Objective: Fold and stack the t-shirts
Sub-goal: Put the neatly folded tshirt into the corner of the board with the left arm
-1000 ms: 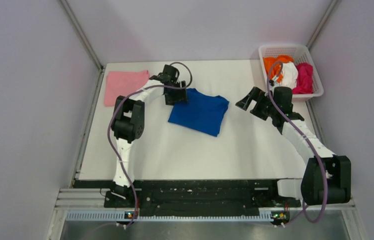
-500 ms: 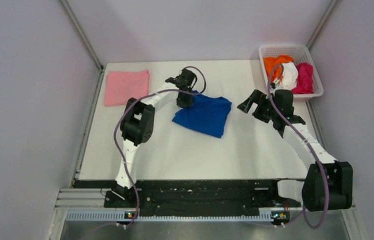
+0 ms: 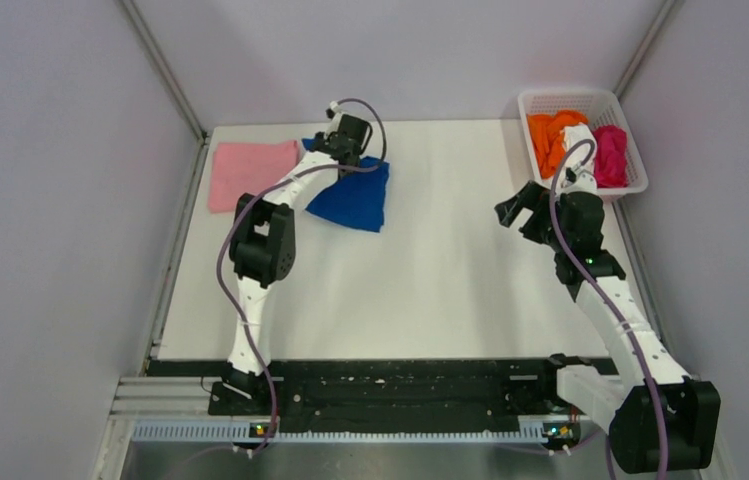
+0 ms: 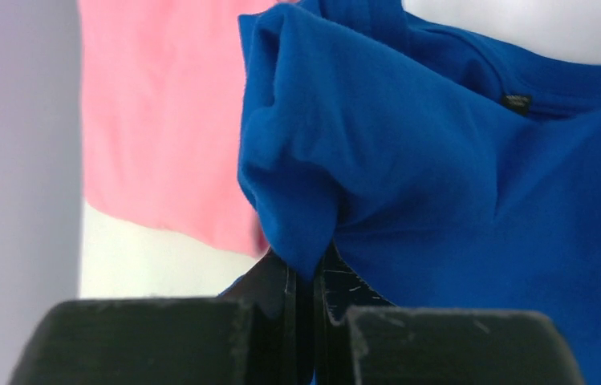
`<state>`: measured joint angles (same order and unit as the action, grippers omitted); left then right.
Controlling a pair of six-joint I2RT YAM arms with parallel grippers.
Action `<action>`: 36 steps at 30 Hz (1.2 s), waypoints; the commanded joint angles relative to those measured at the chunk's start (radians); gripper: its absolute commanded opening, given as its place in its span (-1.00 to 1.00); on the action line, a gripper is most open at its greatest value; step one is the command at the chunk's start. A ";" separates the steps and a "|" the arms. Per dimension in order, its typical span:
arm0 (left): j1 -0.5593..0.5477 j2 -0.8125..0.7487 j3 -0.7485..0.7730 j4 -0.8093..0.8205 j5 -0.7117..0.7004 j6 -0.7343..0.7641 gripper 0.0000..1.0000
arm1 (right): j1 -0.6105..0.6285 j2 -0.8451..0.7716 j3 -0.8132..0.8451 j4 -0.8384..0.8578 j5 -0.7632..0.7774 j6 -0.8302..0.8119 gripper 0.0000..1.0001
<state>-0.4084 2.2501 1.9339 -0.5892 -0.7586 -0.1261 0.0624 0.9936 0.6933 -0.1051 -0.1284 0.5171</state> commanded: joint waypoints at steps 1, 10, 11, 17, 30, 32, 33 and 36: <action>0.035 -0.142 0.006 0.280 -0.096 0.337 -1.00 | -0.003 -0.012 -0.001 0.029 0.054 -0.022 0.98; 0.098 -0.173 0.046 0.392 -0.078 0.557 -1.00 | -0.003 -0.010 -0.006 0.027 0.065 -0.025 0.97; 0.104 -0.172 0.056 0.382 -0.066 0.560 -1.00 | -0.003 -0.011 -0.005 0.028 0.067 -0.026 0.97; 0.122 -0.174 0.104 0.354 -0.013 0.623 -1.00 | -0.004 -0.007 -0.001 0.020 0.068 -0.026 0.97; 0.144 -0.209 0.195 0.226 0.065 0.544 -1.00 | -0.003 0.003 0.015 -0.003 0.096 -0.027 0.97; 0.151 -0.212 0.194 0.219 0.072 0.529 -1.00 | -0.003 0.005 0.016 -0.007 0.098 -0.026 0.97; 0.156 -0.210 0.194 0.210 0.085 0.519 -1.00 | -0.004 0.004 0.017 -0.010 0.100 -0.026 0.97; 0.177 -0.193 0.189 0.196 0.093 0.507 -1.00 | -0.003 0.003 0.017 -0.018 0.118 -0.027 0.97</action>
<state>-0.2630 2.1159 2.0880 -0.4072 -0.6762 0.4129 0.0624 0.9977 0.6933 -0.1246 -0.0452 0.5049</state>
